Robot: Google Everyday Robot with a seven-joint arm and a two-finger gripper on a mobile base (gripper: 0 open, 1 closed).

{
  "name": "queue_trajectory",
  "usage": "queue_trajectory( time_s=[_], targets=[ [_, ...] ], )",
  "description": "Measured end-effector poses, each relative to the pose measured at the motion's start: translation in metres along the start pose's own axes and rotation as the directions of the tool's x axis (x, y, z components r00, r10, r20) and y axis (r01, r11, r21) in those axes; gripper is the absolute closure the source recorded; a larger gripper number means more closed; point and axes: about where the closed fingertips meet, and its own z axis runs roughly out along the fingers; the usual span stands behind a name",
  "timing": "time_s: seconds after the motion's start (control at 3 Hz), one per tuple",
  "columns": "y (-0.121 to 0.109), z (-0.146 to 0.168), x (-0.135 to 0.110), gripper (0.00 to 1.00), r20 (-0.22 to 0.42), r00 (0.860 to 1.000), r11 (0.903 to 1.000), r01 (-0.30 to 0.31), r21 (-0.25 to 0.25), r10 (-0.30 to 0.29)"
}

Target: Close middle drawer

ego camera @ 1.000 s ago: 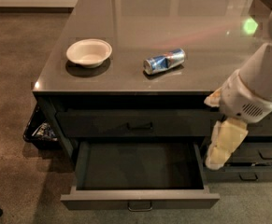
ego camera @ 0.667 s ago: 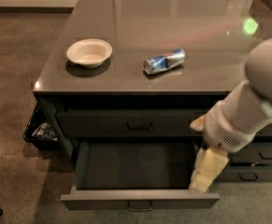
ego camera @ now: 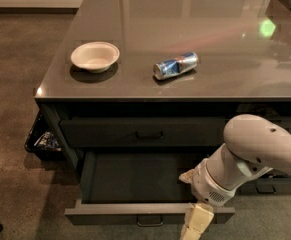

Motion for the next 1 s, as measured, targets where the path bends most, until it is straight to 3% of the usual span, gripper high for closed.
queue_trajectory(
  time_s=[0.33, 1.0],
  targets=[
    [0.000, 0.000, 0.000, 0.00, 0.000, 1.000, 1.0000, 0.000, 0.000, 0.000],
    [0.000, 0.066, 0.031, 0.00, 0.048, 0.998, 0.9957, -0.045, -0.081, 0.049]
  ],
)
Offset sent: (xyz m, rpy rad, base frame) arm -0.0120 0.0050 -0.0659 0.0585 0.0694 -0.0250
